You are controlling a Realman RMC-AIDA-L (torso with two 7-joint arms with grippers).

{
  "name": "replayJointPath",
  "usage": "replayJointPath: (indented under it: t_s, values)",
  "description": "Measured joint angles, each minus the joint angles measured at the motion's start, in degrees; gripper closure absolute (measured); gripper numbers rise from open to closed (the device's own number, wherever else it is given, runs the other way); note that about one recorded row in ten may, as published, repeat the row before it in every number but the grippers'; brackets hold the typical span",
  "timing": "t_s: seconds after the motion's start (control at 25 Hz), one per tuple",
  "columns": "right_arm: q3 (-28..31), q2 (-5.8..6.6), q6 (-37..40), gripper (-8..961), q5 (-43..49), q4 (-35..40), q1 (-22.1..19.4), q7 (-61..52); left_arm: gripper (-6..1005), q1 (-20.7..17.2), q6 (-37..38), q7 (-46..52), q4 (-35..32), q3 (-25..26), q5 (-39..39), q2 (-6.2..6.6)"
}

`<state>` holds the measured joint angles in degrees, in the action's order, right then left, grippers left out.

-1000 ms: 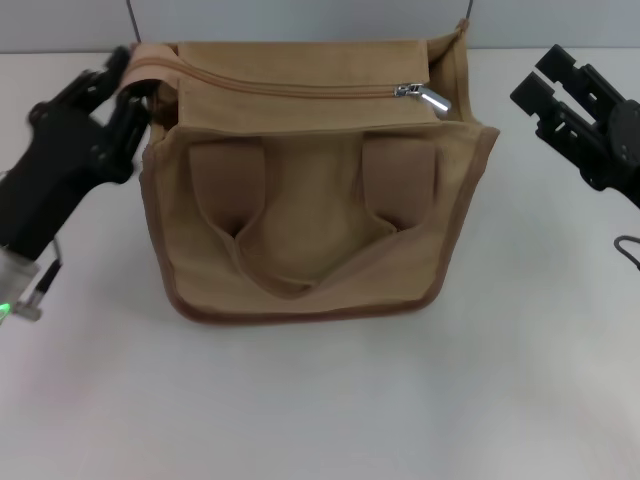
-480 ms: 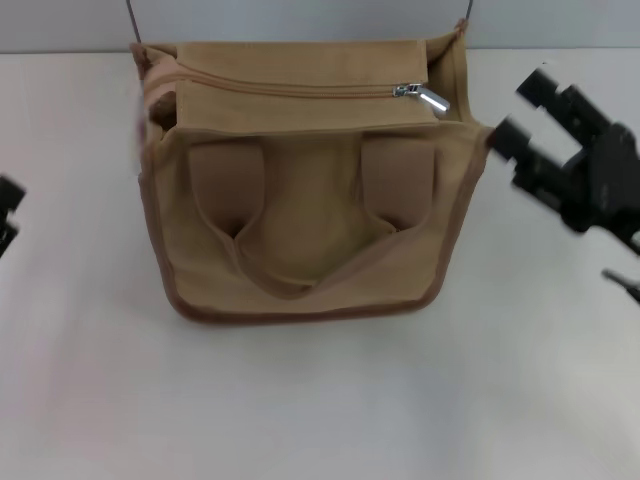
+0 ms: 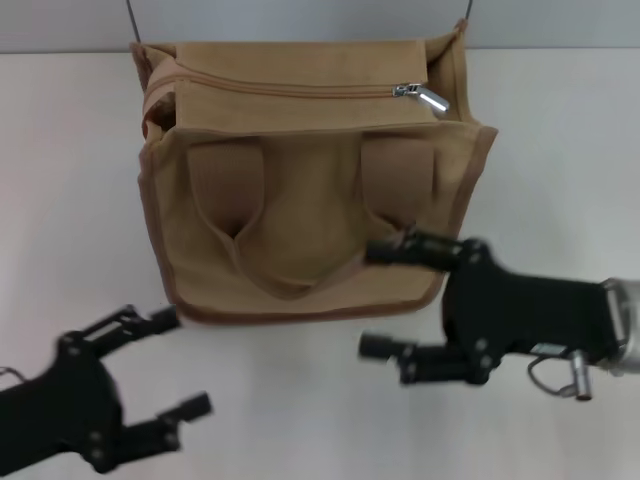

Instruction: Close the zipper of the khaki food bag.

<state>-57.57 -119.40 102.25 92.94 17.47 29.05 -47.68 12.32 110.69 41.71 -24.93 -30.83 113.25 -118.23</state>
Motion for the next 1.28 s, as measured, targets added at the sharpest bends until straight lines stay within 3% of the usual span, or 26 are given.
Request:
replayJointPath:
  t_s: [0.24, 0.6, 1.28]
  values:
    - [0.0, -0.22, -5.8, 133, 2.0, -2.6, 0.8, 0.3, 165, 2.5, -2.8, -0.4, 0.4, 0.0, 0.9, -0.23]
    - [0.0, -0.39, -6.2, 134, 2.0, -4.8, 0.7, 1.9, 165, 4.7, -4.1, -0.4, 1.3, -0.1, 0.7, -0.40]
    - [1.0, -0.47, -6.0, 135, 0.5, -6.7, 0.9, 1.9, 165, 4.8, -4.8, 0.1, 2.0, -0.3, 0.7, -0.42]
